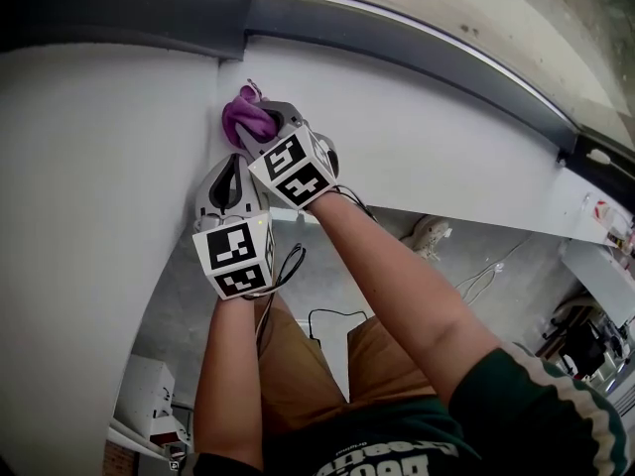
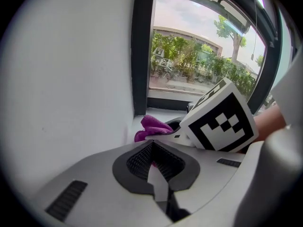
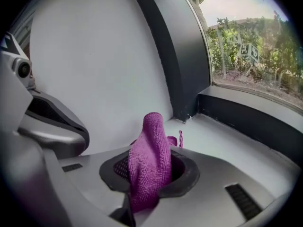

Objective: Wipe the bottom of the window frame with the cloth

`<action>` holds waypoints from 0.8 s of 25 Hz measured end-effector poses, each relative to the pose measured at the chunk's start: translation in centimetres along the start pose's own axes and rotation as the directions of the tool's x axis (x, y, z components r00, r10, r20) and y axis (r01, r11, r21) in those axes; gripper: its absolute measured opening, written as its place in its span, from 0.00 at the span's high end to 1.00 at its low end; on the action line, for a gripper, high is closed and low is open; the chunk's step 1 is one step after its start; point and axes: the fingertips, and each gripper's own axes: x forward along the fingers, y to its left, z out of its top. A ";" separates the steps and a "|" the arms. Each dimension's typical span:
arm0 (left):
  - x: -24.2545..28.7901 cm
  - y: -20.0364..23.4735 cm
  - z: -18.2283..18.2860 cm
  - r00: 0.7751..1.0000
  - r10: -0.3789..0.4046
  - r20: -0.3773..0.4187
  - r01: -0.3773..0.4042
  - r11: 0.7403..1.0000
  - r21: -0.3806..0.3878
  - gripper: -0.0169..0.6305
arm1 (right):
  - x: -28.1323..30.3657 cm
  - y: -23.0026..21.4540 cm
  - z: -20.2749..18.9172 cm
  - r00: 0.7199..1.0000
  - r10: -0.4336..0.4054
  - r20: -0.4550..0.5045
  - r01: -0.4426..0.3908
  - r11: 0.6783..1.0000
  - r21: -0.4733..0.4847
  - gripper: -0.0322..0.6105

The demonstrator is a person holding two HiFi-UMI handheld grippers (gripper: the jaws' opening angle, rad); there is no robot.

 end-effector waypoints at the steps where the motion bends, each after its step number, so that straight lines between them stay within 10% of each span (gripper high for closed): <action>1: 0.3 0.0 0.6 1.000 0.000 0.009 0.000 1.000 0.002 0.96 | 0.1 -0.4 0.3 1.000 -0.007 0.000 0.007 1.000 -0.012 0.80; 20: 1.8 -0.4 4.1 0.996 -0.072 0.054 0.068 0.995 0.077 0.96 | -0.6 -4.5 1.4 0.996 -0.094 -0.014 0.091 0.989 -0.119 0.80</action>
